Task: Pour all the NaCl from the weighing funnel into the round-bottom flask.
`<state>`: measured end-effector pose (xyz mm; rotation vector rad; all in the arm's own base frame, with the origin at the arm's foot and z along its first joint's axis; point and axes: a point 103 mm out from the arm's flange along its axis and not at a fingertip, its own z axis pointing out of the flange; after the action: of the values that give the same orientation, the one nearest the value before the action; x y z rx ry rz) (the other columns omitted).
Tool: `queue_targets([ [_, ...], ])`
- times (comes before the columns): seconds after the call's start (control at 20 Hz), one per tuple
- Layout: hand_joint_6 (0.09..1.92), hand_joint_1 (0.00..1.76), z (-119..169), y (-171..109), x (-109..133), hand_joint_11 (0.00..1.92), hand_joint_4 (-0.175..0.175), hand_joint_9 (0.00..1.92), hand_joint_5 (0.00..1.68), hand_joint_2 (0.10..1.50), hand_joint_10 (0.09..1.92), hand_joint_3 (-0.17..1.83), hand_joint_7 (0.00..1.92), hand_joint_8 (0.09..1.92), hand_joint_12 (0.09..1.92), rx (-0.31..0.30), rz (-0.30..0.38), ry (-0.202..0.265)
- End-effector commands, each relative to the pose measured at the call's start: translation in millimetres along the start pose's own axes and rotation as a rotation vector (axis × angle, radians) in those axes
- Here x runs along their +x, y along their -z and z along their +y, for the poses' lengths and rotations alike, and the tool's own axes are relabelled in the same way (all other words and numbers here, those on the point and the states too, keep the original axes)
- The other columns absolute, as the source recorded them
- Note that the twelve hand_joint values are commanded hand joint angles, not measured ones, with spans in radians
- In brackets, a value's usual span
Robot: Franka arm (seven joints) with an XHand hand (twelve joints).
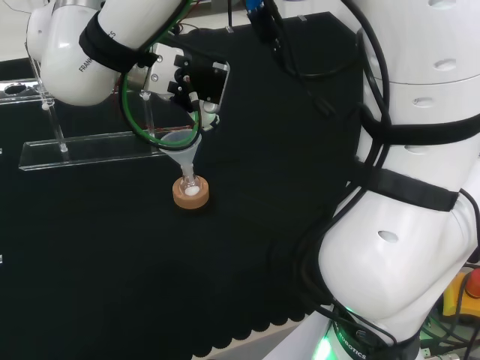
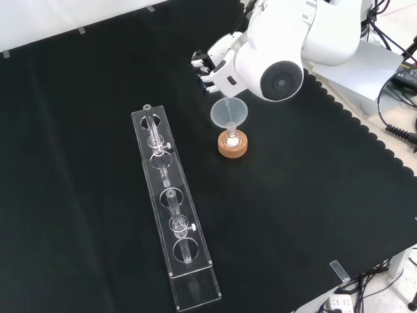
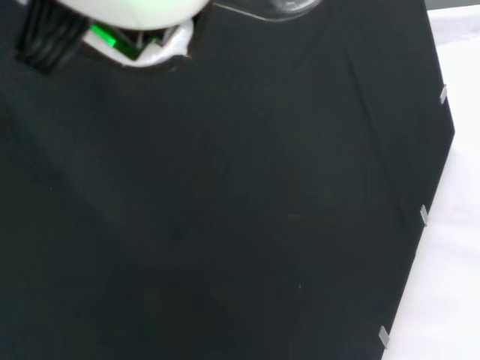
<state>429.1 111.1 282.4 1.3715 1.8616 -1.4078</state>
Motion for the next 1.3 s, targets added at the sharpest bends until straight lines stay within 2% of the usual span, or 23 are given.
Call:
queue_targets([
  [0.05,0.83,1.13,1.1,3.2,-1.9,1.12,0.175,1.36,1.24,0.57,0.09,0.84,1.10,0.47,0.87,-0.001,0.004,-0.020],
  [0.45,0.83,1.13,-1.9,7.2,-1.7,1.12,0.175,1.36,1.24,0.58,0.09,0.84,1.10,0.47,0.86,-0.032,-0.037,-0.036],
  [0.55,0.83,1.13,-2.9,8.7,-1.2,1.12,0.175,1.36,1.24,0.58,0.09,0.84,1.10,0.47,0.86,-0.013,-0.049,-0.037],
  [0.65,0.83,1.13,-2.7,3.1,-2.8,1.12,0.175,1.36,1.24,0.58,0.09,0.84,1.10,0.47,0.86,-0.048,-0.032,-0.017],
  [0.75,0.83,1.13,-2.4,4.3,-3.6,1.13,0.175,1.36,1.24,0.58,0.09,0.84,1.10,0.47,0.86,-0.065,-0.046,-0.008],
  [1.0,0.83,1.13,-2.9,7.7,-2.9,1.13,0.175,1.36,1.24,0.58,0.09,0.84,1.10,0.47,0.86,-0.050,-0.070,-0.031],
  [1.15,0.83,1.13,-2.5,8.7,-2.6,1.13,0.175,1.36,1.24,0.58,0.09,0.84,1.10,0.47,0.86,-0.023,-0.040,-0.033],
  [1.3,0.83,1.13,-2.2,3.0,-5.5,1.13,0.175,1.36,1.24,0.58,0.09,0.84,1.10,0.47,0.86,-0.032,-0.011,-0.032],
])
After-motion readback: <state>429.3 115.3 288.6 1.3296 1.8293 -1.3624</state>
